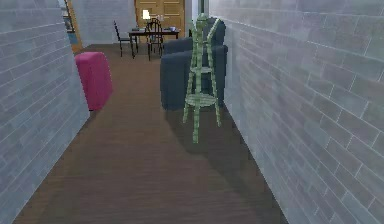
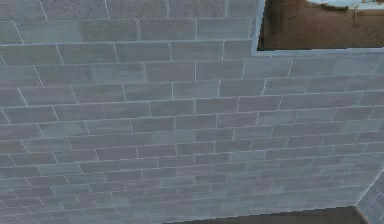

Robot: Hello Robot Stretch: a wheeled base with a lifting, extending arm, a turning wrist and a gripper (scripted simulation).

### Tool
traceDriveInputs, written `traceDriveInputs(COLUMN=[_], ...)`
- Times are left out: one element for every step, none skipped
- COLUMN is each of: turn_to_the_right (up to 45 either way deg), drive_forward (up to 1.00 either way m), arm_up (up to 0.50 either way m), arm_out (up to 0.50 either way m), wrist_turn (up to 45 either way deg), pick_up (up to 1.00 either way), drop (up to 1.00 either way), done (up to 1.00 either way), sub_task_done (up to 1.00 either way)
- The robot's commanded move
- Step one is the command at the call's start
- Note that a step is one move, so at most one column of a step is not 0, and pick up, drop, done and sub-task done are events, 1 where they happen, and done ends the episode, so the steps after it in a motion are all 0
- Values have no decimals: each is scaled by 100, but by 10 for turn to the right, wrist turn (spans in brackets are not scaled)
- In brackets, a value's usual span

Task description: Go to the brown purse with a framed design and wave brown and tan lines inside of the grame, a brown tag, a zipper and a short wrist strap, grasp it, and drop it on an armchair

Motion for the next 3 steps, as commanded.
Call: traceDriveInputs(turn_to_the_right=[0, 450, 330], drive_forward=[50, 0, 0], arm_up=[0, 0, 0], arm_out=[0, 0, 0], wrist_turn=[0, 0, 0], pick_up=[0, 0, 0], drop=[0, 0, 0], done=[0, 0, 0], sub_task_done=[0, 0, 0])
